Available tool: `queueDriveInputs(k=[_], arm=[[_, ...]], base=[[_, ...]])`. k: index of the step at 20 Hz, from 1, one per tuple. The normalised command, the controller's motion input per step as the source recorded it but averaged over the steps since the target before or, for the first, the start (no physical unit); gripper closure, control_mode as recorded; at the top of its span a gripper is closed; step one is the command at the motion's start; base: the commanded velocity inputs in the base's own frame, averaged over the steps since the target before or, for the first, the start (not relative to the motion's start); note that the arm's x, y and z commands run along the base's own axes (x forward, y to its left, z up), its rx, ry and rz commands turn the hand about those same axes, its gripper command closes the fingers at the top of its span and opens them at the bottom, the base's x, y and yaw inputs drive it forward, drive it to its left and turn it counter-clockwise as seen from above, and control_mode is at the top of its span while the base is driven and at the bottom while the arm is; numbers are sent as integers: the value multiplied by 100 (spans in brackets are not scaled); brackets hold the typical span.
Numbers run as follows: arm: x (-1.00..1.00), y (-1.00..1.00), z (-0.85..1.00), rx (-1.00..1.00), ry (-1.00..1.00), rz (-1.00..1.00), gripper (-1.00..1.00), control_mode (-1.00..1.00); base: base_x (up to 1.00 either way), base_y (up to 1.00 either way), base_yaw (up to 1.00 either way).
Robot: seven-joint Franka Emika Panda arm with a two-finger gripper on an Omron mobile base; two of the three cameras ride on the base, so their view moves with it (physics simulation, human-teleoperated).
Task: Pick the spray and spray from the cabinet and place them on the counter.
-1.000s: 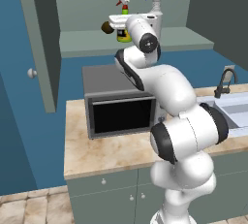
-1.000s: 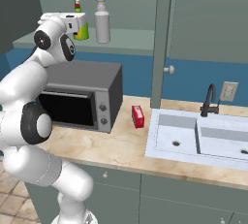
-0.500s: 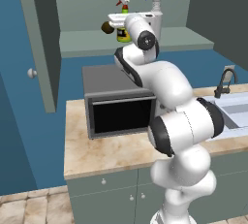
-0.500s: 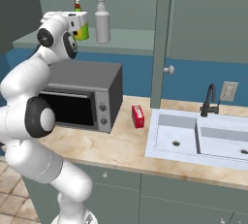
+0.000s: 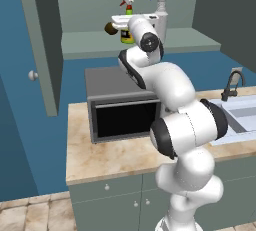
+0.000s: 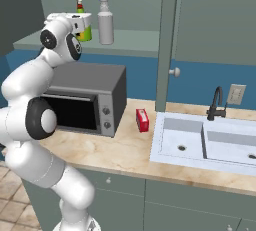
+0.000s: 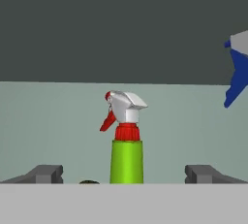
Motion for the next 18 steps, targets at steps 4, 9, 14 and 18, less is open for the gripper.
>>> queueDriveInputs(k=[4, 9, 14, 18], arm=[[16, 5, 0, 0, 0, -1, -100, -100], [17, 6, 0, 0, 0, -1, -100, -100], [9, 12, -3, 0, 0, -1, -100, -100], [9, 12, -7, 0, 0, 0, -100, -100]], base=[[0, 0, 0], [0, 0, 0], [0, 0, 0], [0, 0, 0]])
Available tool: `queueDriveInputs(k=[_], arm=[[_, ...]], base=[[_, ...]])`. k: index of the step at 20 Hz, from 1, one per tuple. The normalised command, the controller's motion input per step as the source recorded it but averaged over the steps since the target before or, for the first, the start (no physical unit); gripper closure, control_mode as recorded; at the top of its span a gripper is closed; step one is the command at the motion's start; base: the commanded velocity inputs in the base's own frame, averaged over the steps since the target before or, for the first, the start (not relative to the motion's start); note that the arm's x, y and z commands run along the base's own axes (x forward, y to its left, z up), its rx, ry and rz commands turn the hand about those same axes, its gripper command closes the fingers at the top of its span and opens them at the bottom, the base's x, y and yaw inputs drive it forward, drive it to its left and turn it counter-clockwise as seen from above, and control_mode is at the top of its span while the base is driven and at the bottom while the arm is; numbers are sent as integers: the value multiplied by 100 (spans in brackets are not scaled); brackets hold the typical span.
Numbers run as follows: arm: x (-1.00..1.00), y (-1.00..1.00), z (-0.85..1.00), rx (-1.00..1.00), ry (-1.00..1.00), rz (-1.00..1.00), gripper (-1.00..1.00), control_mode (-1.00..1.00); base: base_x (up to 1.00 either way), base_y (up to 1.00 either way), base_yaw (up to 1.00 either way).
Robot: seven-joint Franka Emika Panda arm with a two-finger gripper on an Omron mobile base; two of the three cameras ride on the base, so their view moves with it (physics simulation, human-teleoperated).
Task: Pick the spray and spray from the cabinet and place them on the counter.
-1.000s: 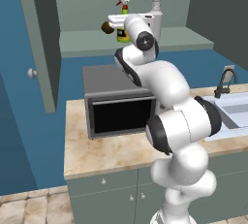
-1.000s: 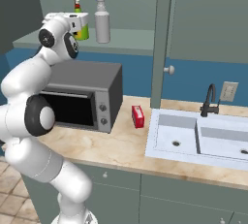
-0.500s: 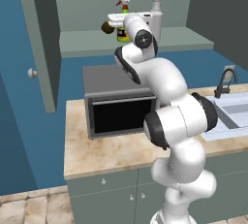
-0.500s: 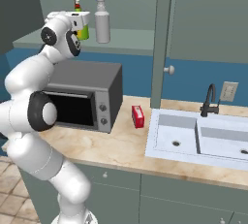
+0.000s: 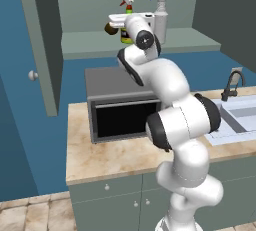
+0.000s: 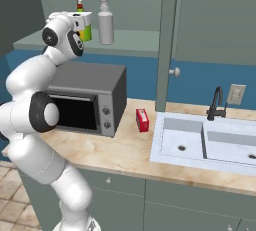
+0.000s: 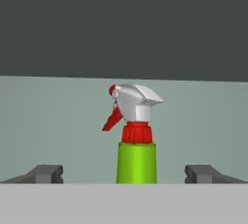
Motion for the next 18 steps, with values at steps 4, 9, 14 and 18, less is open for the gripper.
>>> queueDriveInputs(k=[4, 9, 14, 18], arm=[[15, 7, -4, 0, 0, -1, -100, -100], [20, 2, -2, 0, 0, 0, -100, -100], [18, 1, -2, 0, 0, 0, -100, -100], [16, 4, -5, 0, 0, 0, -100, -100]], base=[[0, 0, 0], [0, 0, 0], [0, 0, 0], [0, 0, 0]])
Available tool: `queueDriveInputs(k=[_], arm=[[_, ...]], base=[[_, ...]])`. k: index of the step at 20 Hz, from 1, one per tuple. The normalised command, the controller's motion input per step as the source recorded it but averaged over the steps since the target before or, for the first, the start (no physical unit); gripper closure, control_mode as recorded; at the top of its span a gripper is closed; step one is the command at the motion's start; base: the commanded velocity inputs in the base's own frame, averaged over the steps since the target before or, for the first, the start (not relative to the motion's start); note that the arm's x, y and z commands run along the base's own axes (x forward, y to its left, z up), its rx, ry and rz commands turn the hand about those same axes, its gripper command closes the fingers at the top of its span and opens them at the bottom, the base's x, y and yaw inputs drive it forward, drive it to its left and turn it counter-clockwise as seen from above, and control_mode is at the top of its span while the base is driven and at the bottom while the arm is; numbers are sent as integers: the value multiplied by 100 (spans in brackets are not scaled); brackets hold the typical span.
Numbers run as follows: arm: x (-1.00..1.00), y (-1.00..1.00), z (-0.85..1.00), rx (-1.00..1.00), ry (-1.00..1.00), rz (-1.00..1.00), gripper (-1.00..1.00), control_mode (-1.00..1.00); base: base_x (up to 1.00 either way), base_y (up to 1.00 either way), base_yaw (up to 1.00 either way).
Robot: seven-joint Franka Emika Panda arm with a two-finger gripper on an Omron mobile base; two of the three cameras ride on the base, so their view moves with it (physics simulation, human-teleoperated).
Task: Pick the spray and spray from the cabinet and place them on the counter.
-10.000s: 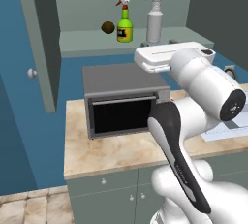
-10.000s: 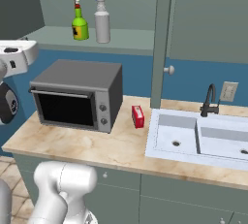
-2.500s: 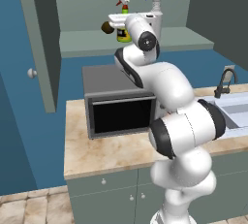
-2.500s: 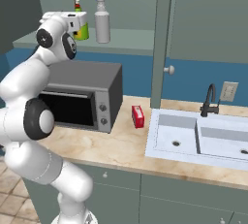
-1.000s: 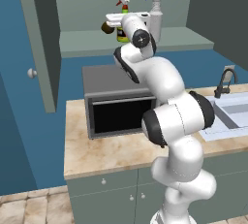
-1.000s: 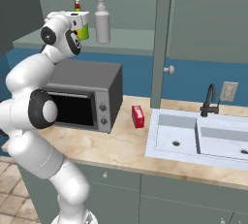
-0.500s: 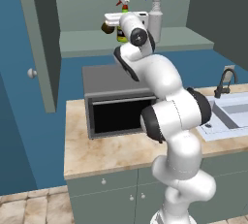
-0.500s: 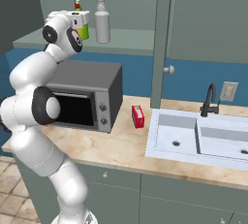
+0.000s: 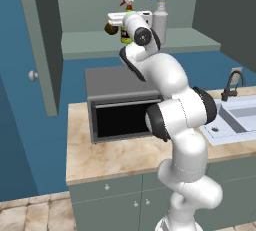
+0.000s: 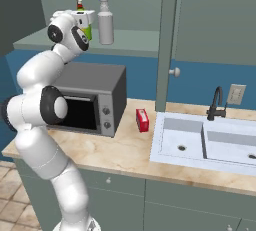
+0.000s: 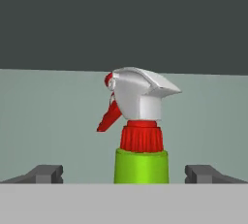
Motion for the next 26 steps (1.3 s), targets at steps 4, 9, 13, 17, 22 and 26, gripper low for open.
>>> queueDriveInputs(k=[4, 9, 13, 17, 22, 26], arm=[[16, 6, -5, 0, 0, 0, -100, -100], [18, 5, -2, 0, 0, 0, -100, -100], [17, 7, -4, 0, 0, 0, -100, -100], [13, 5, -1, 0, 0, 0, 100, -100], [4, 1, 0, 0, 0, -1, 100, -100], [0, 0, 0, 0, 2, -2, 100, -100]], base=[[0, 0, 0], [0, 0, 0], [0, 0, 0], [0, 0, 0], [0, 0, 0], [0, 0, 0]])
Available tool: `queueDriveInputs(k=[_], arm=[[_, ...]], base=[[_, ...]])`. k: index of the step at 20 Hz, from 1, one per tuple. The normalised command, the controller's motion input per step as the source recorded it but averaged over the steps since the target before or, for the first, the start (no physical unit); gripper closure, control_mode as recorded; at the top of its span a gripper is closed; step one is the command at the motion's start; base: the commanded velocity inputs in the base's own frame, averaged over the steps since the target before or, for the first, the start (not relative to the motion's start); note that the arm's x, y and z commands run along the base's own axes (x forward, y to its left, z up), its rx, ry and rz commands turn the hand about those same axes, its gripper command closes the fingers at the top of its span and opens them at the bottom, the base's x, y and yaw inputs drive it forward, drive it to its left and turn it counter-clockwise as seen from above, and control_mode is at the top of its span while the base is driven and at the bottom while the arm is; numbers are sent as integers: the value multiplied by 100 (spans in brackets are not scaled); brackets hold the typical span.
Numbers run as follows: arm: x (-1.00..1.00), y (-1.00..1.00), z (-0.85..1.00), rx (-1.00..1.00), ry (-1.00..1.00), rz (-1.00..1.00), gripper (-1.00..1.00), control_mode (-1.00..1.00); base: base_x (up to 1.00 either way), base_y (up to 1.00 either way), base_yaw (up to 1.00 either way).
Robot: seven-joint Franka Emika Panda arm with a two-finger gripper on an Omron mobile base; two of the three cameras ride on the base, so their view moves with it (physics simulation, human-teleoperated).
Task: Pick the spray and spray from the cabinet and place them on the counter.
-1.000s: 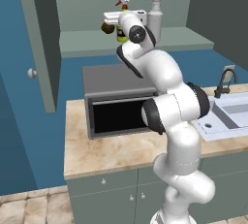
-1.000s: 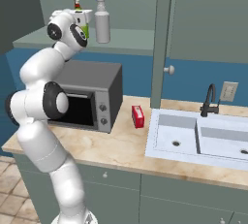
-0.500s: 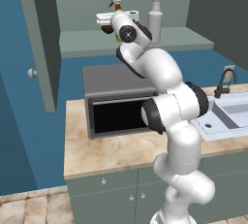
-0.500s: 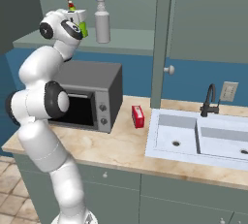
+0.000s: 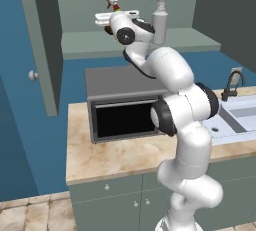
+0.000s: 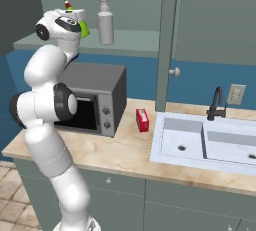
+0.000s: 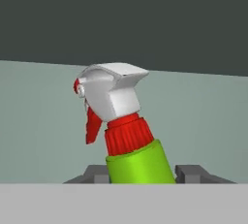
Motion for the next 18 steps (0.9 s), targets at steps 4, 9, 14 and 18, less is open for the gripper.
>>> queueDriveInputs(k=[4, 9, 14, 18], arm=[[-4, 0, 0, 0, 7, -3, 100, -100], [-13, -1, 0, 0, 9, -4, 100, -100], [-6, -5, 8, 4, 13, -6, 100, -100], [-3, -3, 14, 4, 12, -6, 100, -100]], base=[[0, 0, 0], [0, 0, 0], [0, 0, 0], [0, 0, 0]])
